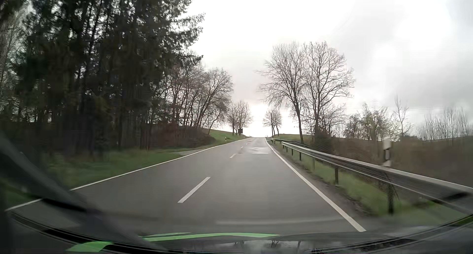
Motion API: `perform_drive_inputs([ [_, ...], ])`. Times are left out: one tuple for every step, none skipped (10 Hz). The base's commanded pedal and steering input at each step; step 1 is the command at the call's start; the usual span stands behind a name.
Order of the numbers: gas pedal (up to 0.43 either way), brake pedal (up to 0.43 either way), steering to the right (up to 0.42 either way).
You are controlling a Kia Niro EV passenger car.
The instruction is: Follow the waypoints while adhering to traffic rules and regulations
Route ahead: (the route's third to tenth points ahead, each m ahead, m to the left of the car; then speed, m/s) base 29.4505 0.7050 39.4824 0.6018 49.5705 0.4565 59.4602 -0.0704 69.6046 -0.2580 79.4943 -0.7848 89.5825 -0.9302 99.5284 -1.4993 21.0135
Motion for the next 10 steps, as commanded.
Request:
perform_drive_inputs([
  [0.331, 0.0, 0.005],
  [0.339, 0.0, 0.005],
  [0.339, 0.0, 0.003],
  [0.331, 0.0, 0.001],
  [0.299, 0.0, 0.001],
  [0.28, 0.0, 0.001],
  [0.28, 0.0, 0.001],
  [0.287, 0.0, 0.001],
  [0.311, 0.0, 0.001],
  [0.331, 0.0, 0.001],
])
